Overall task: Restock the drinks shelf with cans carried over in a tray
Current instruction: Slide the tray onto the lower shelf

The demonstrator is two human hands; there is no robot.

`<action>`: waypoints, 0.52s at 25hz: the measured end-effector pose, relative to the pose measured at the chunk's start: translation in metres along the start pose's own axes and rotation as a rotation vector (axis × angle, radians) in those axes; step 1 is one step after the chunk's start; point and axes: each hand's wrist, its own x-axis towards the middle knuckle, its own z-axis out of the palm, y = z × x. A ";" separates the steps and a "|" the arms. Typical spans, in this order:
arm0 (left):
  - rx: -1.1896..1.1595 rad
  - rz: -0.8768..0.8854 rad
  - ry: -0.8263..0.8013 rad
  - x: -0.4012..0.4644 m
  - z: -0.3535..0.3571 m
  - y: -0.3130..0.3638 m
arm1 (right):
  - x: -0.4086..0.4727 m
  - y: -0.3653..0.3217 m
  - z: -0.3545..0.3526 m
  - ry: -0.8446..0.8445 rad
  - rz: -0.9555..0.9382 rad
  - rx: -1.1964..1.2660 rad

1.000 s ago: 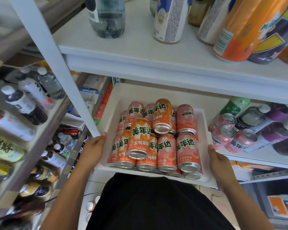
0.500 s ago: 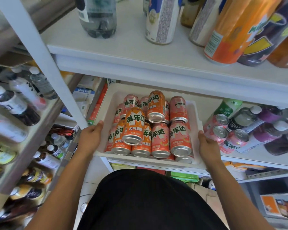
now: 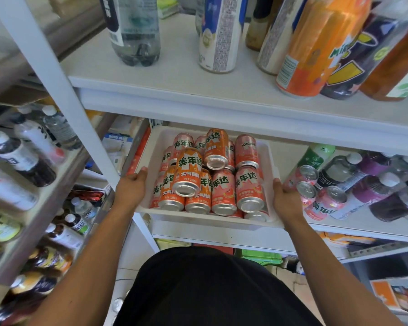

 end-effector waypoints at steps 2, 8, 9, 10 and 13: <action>-0.011 -0.007 -0.011 -0.002 0.001 0.000 | 0.000 0.001 -0.001 -0.006 0.007 -0.014; -0.019 -0.015 -0.051 -0.008 -0.004 0.000 | -0.005 0.001 -0.005 -0.086 0.082 0.091; -0.029 -0.026 -0.061 -0.009 -0.006 -0.005 | -0.007 0.006 -0.007 -0.126 0.113 0.102; -0.032 -0.039 -0.062 -0.011 -0.008 -0.010 | -0.010 0.013 -0.009 -0.160 0.153 0.097; -0.034 -0.050 -0.028 -0.021 -0.008 -0.020 | -0.024 0.033 -0.009 -0.179 0.217 0.113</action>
